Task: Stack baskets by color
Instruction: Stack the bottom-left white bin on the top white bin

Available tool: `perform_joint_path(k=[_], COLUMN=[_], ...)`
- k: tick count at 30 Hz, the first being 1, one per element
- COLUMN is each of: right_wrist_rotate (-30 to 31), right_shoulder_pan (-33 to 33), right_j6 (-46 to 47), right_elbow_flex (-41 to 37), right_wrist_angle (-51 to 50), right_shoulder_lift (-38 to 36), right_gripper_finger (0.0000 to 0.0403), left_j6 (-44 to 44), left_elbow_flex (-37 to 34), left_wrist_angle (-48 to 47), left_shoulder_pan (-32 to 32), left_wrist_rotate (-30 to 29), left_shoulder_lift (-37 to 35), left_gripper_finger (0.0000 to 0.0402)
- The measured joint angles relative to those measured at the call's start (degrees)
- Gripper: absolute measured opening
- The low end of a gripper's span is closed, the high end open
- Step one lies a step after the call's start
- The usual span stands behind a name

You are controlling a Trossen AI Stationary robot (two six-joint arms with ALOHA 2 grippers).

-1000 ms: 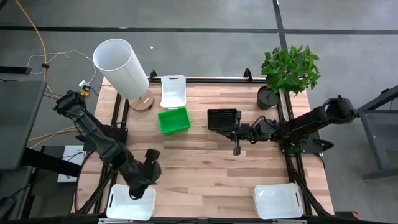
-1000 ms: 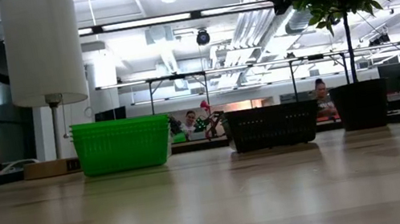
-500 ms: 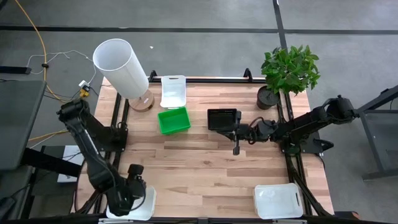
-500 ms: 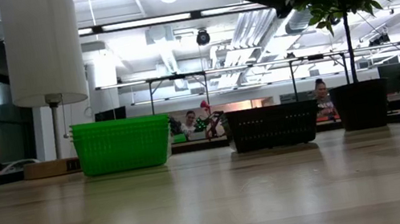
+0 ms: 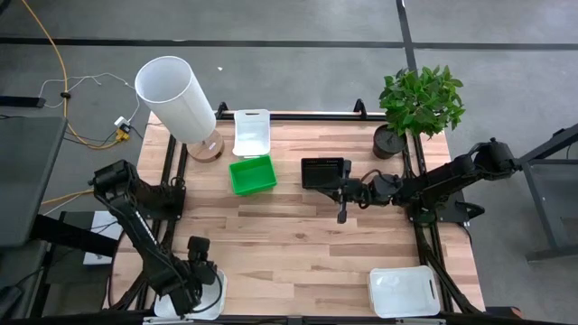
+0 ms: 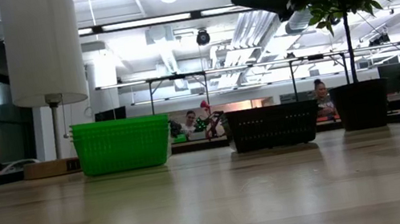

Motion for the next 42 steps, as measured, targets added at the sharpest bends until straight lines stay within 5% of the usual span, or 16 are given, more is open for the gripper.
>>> perform_joint_path(k=[14,31,36,42], right_wrist_rotate=[0.0,0.02,0.02,0.02], right_shoulder_pan=[0.02,0.02,0.0,0.0], right_j6=[-0.01,-0.02,-0.03,-0.02], right_elbow_flex=[0.0,0.0,0.0,0.0], right_wrist_angle=[-0.6,-0.84,-0.83,-0.86], right_shoulder_lift=[0.0,0.0,0.0,0.0], right_gripper_finger=[0.0,0.0,0.0,0.0], left_j6=[-1.83,4.94,12.53,22.16], left_elbow_flex=[0.0,-2.05,6.01,20.75], left_wrist_angle=[-0.04,-0.83,-10.85,-23.51], left_shoulder_pan=[0.4,8.58,13.55,21.98], left_wrist_rotate=[2.83,13.91,8.48,-10.0], left_shoulder_lift=[0.08,-0.99,-3.3,-5.83], left_gripper_finger=[0.0178,0.0006,0.0002,0.0001])
